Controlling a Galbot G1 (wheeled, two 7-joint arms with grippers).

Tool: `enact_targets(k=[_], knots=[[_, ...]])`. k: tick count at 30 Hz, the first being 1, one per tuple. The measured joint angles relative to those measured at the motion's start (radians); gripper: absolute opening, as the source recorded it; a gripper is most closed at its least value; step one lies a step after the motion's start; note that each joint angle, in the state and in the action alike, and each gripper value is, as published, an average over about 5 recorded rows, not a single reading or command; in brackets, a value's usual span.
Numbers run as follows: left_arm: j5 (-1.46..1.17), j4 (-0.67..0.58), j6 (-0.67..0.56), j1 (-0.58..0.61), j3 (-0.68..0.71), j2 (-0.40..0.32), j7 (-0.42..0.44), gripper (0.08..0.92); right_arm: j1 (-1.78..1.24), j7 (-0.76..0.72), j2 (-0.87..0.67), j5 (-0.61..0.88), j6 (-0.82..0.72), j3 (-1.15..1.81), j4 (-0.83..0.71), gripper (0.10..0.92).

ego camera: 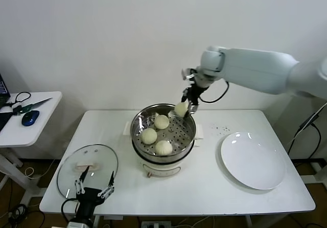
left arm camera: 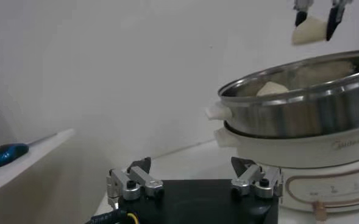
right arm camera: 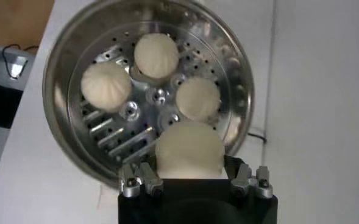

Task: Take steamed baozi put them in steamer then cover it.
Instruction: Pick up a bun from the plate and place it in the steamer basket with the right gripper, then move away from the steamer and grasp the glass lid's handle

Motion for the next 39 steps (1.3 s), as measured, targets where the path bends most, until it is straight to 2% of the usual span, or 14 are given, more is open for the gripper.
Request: enact_targets(k=[20,28,39], knots=[[-0.001,0.017,0.013,-0.033,-0.003,-0.004,0.010,0.823,-0.113,0.041,0.070,-0.007,-0.027,-0.051,-0.009,0.707],[0.001,0.016,0.017,-0.041,-0.002,-0.003,0.011,0.823,-0.119,0.047,0.067,-0.009,-0.038,-0.042,-0.001,0.815],[0.007,0.004,0.023,-0.044,-0.001,-0.002,0.011,0.823,-0.089,0.023,0.041,-0.011,-0.034,-0.017,0.017,0.823]])
